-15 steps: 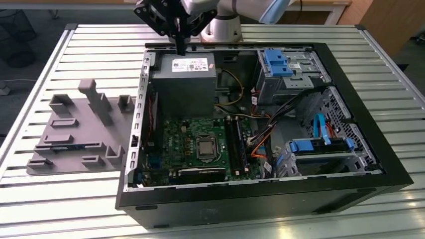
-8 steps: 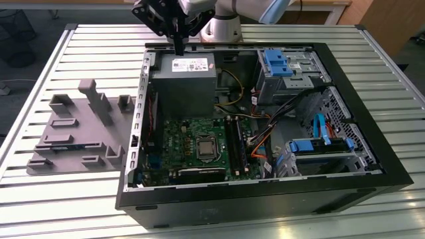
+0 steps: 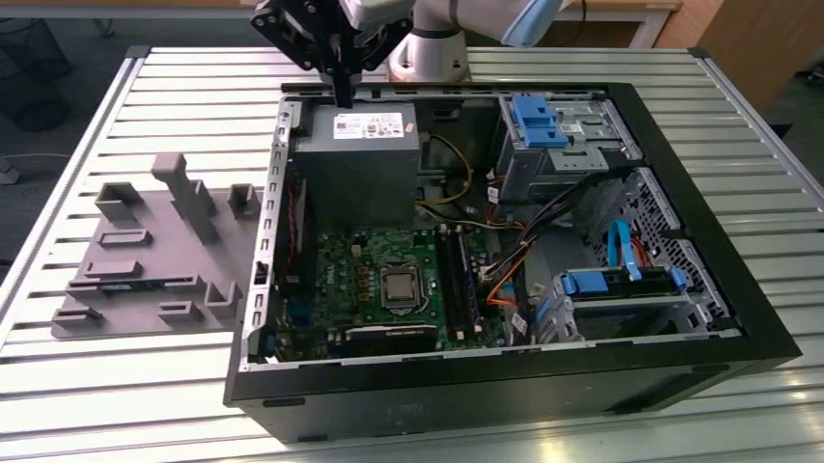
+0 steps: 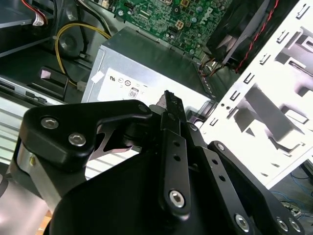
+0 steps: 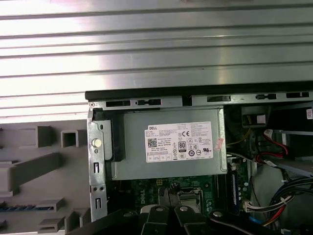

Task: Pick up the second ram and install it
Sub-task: 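Reach for the second ram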

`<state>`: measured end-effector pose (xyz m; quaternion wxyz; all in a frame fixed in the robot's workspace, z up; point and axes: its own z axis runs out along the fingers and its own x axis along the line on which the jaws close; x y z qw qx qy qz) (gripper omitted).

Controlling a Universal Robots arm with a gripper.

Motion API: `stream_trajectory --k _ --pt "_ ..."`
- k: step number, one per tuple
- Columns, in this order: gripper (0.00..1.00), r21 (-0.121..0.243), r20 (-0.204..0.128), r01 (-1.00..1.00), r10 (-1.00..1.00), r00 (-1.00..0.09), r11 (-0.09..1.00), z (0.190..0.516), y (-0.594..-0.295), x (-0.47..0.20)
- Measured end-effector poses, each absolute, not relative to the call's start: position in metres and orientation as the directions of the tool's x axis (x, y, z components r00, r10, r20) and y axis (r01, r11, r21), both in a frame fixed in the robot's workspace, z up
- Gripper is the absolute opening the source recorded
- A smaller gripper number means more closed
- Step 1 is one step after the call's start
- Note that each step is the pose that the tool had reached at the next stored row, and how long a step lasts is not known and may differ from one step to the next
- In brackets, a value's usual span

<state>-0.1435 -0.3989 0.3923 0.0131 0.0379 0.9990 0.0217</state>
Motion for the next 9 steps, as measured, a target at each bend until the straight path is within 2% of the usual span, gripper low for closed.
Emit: stream_trajectory --k 9 --pt "0.11 0.044 -0.024 0.075 0.076 -0.997 0.996 0.3919 -0.3989 -0.1479"
